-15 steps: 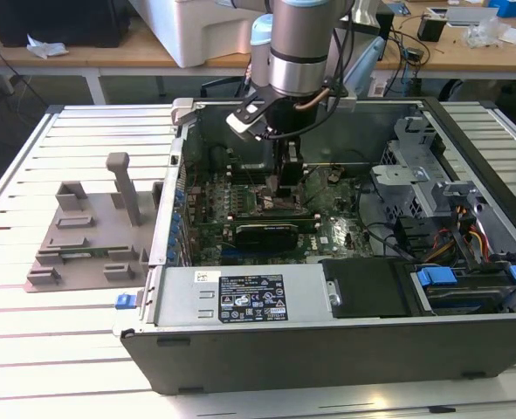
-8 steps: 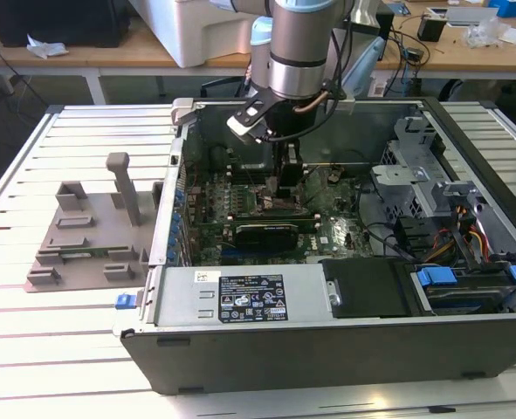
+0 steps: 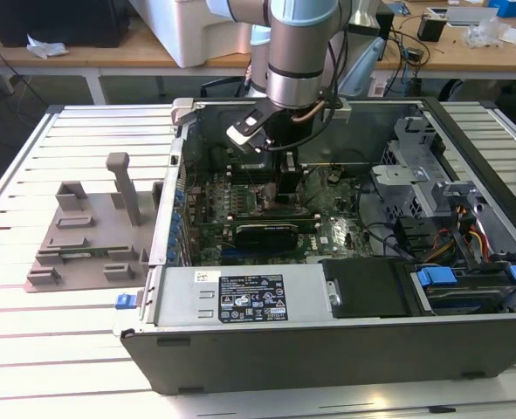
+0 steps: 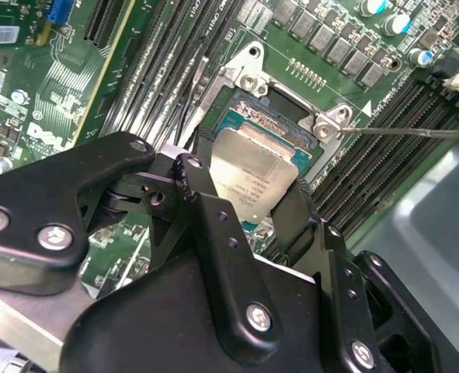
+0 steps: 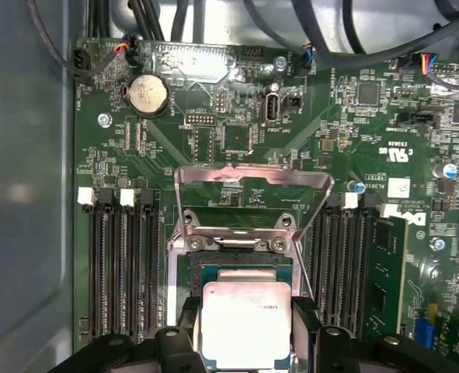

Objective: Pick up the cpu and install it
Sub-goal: 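Place the cpu into insertion slot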

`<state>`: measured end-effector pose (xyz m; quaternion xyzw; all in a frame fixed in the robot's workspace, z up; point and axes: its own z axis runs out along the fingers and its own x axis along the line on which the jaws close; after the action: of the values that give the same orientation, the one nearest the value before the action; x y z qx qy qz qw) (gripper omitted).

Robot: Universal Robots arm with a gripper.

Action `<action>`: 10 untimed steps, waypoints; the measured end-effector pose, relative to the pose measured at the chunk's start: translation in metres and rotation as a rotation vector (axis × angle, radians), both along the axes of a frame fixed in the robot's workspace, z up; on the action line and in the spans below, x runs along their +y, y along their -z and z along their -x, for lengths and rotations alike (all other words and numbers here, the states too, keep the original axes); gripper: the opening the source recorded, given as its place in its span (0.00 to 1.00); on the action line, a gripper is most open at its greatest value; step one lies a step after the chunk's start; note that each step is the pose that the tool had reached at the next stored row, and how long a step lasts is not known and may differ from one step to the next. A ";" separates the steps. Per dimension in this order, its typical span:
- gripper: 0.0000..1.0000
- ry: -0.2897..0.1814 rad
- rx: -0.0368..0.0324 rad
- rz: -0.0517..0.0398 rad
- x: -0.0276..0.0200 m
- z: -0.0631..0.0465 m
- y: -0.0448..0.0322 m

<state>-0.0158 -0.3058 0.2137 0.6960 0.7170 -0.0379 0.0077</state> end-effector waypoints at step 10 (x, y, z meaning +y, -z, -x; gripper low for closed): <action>0.55 -0.003 0.0000 -0.0006 0.0000 0.001 0.0102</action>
<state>-0.0169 -0.3058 0.2035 0.6949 0.7181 -0.0377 0.0076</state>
